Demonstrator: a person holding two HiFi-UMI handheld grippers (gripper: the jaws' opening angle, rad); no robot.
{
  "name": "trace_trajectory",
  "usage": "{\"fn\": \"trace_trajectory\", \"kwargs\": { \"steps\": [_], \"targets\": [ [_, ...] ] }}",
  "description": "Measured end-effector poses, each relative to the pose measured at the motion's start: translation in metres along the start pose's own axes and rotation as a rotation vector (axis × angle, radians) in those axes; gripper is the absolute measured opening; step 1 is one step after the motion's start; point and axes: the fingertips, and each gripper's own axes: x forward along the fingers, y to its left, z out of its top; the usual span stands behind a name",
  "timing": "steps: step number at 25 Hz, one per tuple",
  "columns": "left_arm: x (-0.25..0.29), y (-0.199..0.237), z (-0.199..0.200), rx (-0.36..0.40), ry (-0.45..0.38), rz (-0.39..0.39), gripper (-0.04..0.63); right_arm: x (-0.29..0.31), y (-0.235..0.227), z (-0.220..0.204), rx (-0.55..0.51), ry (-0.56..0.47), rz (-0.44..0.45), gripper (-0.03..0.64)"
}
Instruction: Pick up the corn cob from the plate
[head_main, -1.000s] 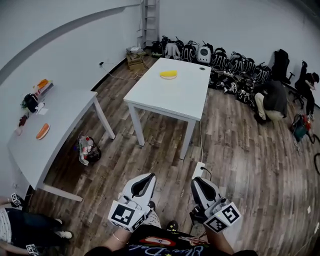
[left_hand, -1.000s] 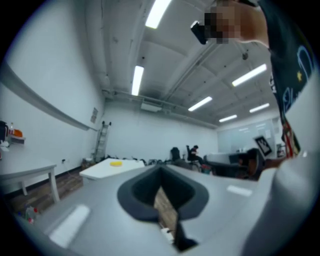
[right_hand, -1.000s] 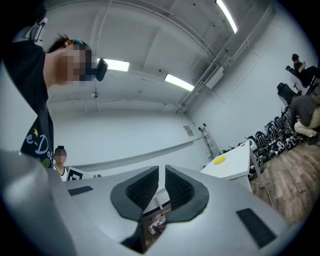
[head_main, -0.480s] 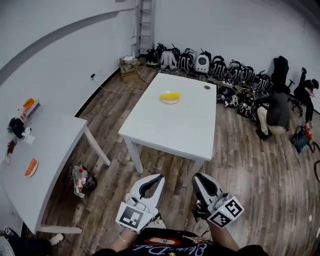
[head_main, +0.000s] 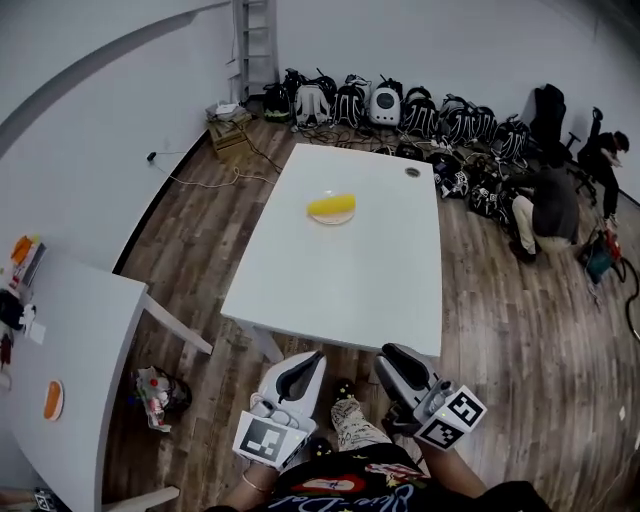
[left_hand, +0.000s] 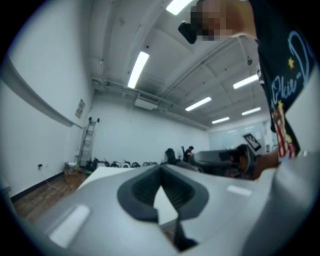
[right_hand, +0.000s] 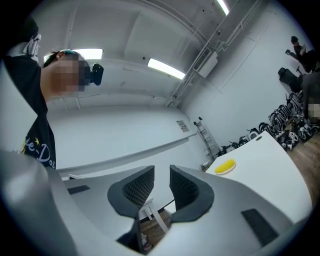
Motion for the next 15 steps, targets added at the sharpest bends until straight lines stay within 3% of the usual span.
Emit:
{"fn": "trace_trajectory", "kwargs": {
  "steps": [3,11,13,15],
  "targets": [
    [0.034,0.043,-0.001,-0.012,0.001,0.022,-0.009,0.044,-0.039,0.006,0.004,0.002,0.021,0.122],
    [0.143,0.143,0.009,0.028,-0.012,0.098,-0.009,0.167,-0.164,0.04,-0.125,0.068,0.113,0.166],
    [0.165,0.155,0.006,0.022,-0.015,0.101,-0.009,0.196,-0.196,0.039,-0.217,0.142,0.146,0.179],
    [0.179,0.166,-0.002,0.011,-0.001,0.1,-0.009,0.227,-0.232,0.019,-0.386,0.281,0.155,0.179]
  ]
}}
